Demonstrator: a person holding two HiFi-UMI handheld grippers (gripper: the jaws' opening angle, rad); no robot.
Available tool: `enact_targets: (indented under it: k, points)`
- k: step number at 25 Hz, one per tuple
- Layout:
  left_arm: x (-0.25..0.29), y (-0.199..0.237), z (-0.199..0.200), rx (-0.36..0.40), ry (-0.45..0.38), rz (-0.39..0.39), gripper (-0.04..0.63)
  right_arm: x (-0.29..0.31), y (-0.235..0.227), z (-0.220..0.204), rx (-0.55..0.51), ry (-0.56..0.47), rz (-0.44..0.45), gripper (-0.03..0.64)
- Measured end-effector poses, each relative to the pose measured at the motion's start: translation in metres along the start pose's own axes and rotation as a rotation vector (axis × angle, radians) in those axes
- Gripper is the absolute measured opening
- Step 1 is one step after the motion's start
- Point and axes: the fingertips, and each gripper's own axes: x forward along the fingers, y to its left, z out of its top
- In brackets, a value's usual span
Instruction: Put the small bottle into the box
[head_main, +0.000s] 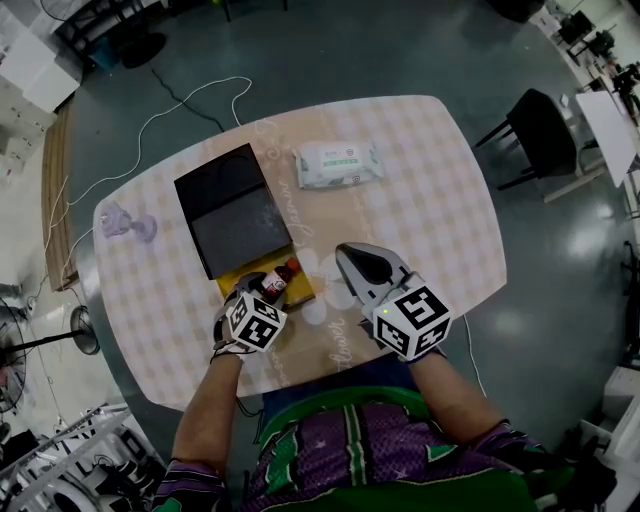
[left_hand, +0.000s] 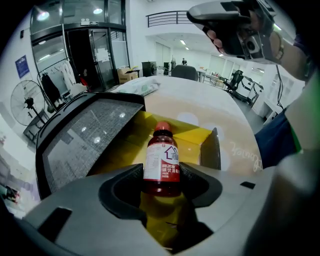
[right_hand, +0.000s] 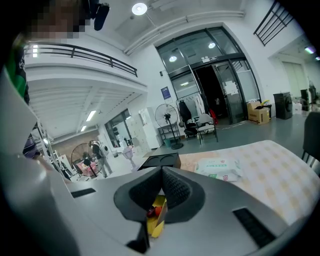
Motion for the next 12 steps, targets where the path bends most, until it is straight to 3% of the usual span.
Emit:
enact_targets:
  k: [12]
  points:
    - [-0.0039,-0.0013,-0.0020,0.052,0.023,0.039,0.245,-0.0013,0.0027,-0.0067,0.016,0.000,0.003,0.008]
